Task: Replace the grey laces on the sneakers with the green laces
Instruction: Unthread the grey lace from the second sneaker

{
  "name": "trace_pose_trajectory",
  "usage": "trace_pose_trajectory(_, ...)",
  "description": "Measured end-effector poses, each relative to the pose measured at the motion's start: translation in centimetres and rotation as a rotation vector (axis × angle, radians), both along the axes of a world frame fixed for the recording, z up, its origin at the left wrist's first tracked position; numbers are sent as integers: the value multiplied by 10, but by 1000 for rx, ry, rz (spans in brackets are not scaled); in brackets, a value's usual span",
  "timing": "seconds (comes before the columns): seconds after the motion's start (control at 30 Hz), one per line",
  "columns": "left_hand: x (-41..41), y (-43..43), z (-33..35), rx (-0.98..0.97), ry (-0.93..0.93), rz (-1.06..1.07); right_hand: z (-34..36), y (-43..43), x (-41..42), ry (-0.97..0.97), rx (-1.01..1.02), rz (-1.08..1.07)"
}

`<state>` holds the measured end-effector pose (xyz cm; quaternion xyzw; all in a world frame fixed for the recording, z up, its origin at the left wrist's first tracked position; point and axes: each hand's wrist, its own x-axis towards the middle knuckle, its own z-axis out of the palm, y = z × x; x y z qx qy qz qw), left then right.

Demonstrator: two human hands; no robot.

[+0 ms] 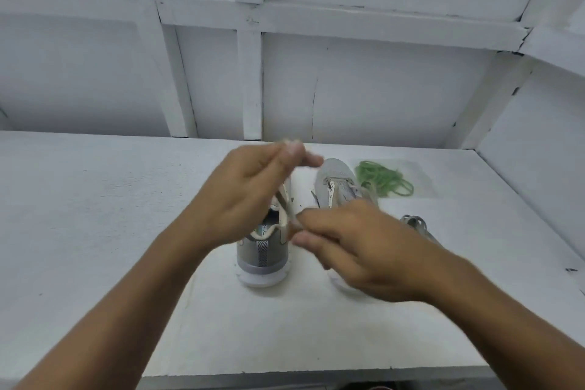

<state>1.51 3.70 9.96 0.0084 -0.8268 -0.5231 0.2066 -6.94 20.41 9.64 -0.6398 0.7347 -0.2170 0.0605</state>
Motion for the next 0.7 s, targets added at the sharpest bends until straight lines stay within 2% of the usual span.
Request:
trace_pose_trajectory(0.03,1,-4,-5,-117,-95,-12,9,4,-5,16,-83,-10)
trace_pose_trajectory(0.07,3,-4,-7,-117,-179,-85,18,6,-13,36,-168,-47)
trace_pose_trajectory(0.1,5,-1,-8,-38,-245,-193,25,6,-23,43,-249,-92)
trace_pose_trajectory(0.17,8,8,-3,285,-259,-449,24,2,-35,1,-369,-154)
trace_pose_trajectory(0.23,5,16,7,657,-118,-610,6,-5,-32,-75,-383,-168)
trace_pose_trajectory(0.3,-3,13,13,885,64,-529,-18,-7,-21,-108,-217,-142)
trace_pose_trajectory(0.33,-8,9,14,840,139,-394,-26,-6,-16,-74,-112,-99)
trace_pose_trajectory(0.37,-11,3,12,681,180,-231,-29,-4,-12,-24,-58,-42)
trace_pose_trajectory(0.43,-12,-7,8,197,102,34,-17,1,-13,-4,-79,13)
trace_pose_trajectory(0.47,-10,-9,4,34,-21,50,-7,4,-18,-32,-139,-15)
trace_pose_trajectory(0.5,-7,-9,1,-38,-157,-31,2,7,-26,-56,-221,-73)
trace_pose_trajectory(0.53,-4,-5,-3,-28,-284,-163,10,8,-34,-83,-308,-139)
trace_pose_trajectory(0.6,1,8,-2,186,-394,-460,10,6,-45,-132,-405,-228)
trace_pose_trajectory(0.67,0,19,8,563,-295,-633,-5,-1,-42,-165,-359,-237)
trace_pose_trajectory(0.7,-3,20,13,733,-209,-640,-17,-4,-36,-181,-294,-222)
